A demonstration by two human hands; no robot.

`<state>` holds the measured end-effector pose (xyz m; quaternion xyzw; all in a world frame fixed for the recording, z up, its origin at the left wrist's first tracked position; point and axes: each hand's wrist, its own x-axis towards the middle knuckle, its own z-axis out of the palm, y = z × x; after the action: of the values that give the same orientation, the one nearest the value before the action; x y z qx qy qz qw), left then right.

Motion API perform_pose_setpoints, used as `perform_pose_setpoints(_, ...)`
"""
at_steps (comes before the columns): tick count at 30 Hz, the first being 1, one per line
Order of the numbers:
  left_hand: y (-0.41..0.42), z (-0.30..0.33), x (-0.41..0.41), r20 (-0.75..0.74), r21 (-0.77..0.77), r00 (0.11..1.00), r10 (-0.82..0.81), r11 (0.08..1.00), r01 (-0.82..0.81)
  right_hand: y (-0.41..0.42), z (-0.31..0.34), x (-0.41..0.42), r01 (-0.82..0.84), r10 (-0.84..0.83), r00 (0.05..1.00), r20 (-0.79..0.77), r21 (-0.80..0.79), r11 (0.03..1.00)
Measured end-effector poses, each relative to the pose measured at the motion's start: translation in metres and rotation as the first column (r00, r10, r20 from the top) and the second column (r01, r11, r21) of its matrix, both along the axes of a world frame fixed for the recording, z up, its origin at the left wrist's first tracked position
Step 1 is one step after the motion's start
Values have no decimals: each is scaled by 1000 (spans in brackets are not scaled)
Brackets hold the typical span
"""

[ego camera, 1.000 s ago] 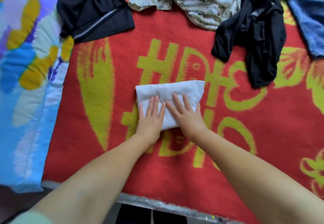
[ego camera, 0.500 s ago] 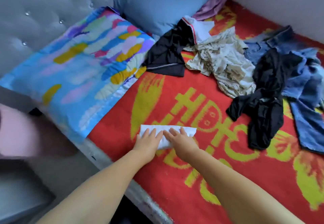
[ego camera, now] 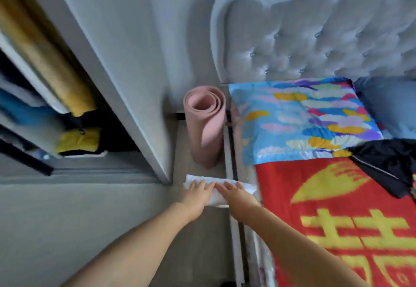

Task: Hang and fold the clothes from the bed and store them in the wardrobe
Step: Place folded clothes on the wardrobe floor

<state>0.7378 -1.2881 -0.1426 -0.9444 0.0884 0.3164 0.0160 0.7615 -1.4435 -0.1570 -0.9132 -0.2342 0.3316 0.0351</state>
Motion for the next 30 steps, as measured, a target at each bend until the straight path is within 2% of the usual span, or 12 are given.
perform_pose_setpoints(8,220,26,-113,94,-12,962,255,967,-255,229,30,-69,-285,284,958,43,33,958)
perform_pose_setpoints(15,404,33,-223,109,20,875,472,879,-477,425,43,-148,-492,485,870,87,109,864)
perform_pose_setpoints(19,459,28,-247,122,-19,842,526,849,-528,488,37,-160,-547,544,837,63,102,831)
perform_pose_setpoints(23,486,14,-249,73,-51,821,566,824,-564,522,24,-155,-585,584,811,31,75,808)
perform_pose_setpoints(30,549,-39,-198,-7,-62,824,567,822,-566,585,-30,-107,-601,605,796,-20,92,794)
